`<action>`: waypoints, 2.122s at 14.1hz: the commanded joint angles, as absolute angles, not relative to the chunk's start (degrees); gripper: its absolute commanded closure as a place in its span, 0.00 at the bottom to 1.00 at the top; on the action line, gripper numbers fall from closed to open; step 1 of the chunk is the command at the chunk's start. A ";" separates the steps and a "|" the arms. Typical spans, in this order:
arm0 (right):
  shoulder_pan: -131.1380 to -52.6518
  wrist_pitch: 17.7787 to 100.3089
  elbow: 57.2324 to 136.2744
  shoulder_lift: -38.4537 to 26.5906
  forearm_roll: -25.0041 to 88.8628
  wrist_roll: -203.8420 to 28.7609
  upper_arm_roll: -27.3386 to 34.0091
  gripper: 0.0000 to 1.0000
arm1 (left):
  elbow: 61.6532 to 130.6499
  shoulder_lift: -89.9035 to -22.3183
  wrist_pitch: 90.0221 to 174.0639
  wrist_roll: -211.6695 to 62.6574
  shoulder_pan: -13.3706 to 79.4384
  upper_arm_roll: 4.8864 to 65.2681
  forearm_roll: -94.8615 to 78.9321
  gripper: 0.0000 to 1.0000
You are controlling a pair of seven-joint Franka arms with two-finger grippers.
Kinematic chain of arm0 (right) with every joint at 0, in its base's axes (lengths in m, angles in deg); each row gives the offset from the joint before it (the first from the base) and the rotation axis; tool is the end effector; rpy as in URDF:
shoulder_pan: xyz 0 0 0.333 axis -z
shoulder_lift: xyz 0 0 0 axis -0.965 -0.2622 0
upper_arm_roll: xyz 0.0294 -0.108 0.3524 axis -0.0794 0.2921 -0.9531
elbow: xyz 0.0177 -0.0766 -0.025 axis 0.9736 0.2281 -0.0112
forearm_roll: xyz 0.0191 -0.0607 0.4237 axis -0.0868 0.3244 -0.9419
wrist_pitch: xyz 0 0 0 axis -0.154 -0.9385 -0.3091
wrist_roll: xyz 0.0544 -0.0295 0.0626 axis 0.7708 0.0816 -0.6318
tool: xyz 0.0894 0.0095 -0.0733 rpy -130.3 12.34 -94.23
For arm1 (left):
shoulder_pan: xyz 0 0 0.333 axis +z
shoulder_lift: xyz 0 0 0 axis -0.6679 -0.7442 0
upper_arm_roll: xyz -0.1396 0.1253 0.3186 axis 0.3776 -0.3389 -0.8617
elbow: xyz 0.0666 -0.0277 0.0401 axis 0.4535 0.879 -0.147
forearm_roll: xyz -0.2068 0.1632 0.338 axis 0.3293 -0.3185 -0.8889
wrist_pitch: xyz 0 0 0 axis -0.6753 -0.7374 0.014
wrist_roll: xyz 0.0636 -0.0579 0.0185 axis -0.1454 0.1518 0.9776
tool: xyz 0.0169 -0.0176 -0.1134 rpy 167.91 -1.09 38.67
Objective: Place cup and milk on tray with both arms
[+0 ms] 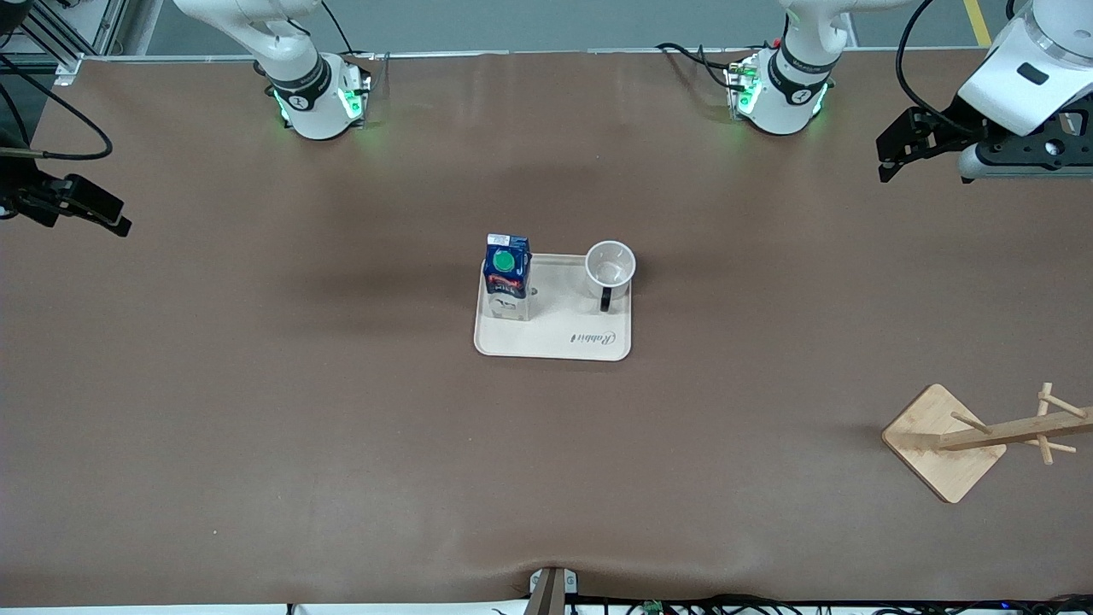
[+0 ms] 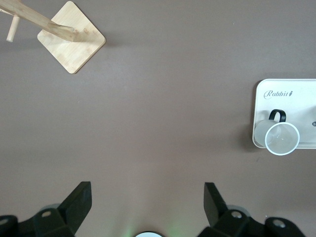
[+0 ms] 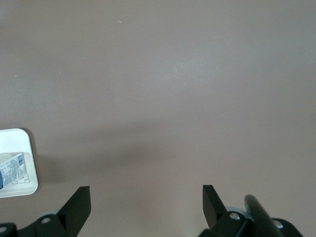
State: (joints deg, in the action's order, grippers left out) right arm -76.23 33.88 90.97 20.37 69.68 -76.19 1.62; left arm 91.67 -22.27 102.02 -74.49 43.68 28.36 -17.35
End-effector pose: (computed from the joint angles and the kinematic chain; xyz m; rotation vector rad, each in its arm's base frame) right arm 0.5728 -0.0256 0.6710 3.1216 -0.2352 -0.0004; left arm 0.5241 -0.0988 0.6988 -3.1052 0.0854 -0.0042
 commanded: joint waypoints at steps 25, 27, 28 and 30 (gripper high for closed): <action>-74.45 32.81 89.31 19.82 70.53 -86.11 1.84 0.00 | 90.40 -21.88 100.66 -74.45 46.04 28.18 -16.78 0.00; -74.45 32.81 89.31 19.82 70.53 -86.11 1.84 0.00 | 90.39 -21.88 100.66 -74.37 46.13 28.18 -16.69 0.00; -74.45 32.72 89.40 19.82 70.53 -86.03 1.84 0.00 | 90.39 -21.88 100.66 -74.19 46.13 28.18 -16.61 0.00; -74.45 32.63 89.40 19.82 70.53 -86.02 1.84 0.00 | 90.39 -21.88 100.57 -72.88 46.04 28.18 -16.61 0.00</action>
State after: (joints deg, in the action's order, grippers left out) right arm -75.18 33.54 90.45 20.16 69.94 -85.37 2.36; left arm 91.06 -22.27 101.46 -73.93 45.54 27.93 -17.35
